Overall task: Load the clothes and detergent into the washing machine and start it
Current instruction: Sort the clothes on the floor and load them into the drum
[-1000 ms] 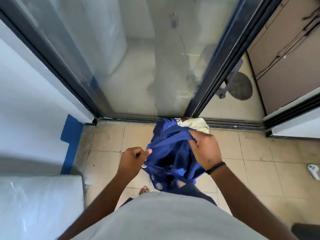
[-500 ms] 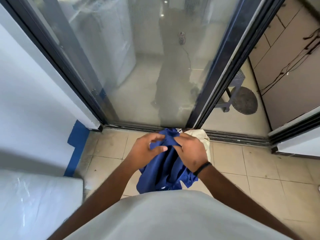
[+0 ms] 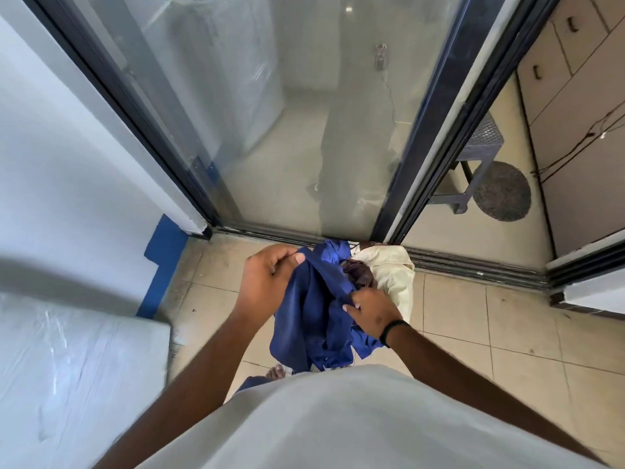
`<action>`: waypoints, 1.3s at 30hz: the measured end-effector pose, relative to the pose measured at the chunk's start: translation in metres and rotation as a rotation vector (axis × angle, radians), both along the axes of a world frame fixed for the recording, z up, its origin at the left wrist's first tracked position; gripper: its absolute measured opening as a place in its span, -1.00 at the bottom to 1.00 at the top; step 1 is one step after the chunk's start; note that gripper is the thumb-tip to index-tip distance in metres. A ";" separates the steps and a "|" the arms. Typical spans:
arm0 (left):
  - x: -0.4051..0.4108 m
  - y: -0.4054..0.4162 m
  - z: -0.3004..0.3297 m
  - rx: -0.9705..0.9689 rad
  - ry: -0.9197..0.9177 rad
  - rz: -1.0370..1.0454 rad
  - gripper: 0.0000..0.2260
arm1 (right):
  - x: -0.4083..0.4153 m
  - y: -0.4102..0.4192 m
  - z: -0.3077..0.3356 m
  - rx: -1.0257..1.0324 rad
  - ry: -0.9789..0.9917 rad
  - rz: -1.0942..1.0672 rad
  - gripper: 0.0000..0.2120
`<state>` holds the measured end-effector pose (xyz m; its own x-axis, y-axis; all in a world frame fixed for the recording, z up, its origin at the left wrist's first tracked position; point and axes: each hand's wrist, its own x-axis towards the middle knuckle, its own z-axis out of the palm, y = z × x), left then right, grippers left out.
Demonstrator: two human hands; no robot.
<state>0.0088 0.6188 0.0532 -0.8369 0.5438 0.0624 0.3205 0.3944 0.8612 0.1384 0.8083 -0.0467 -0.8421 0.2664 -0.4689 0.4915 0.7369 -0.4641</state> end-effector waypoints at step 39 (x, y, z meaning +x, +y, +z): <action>0.022 0.031 0.058 0.251 -0.214 0.071 -0.49 | -0.023 -0.030 -0.009 -0.443 0.193 0.110 -0.57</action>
<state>0.0303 0.6502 0.1114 -0.8808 0.4734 0.0062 0.1015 0.1760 0.9791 0.1154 0.7782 -0.0561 -0.9366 -0.0183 -0.3499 0.2965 0.4908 -0.8192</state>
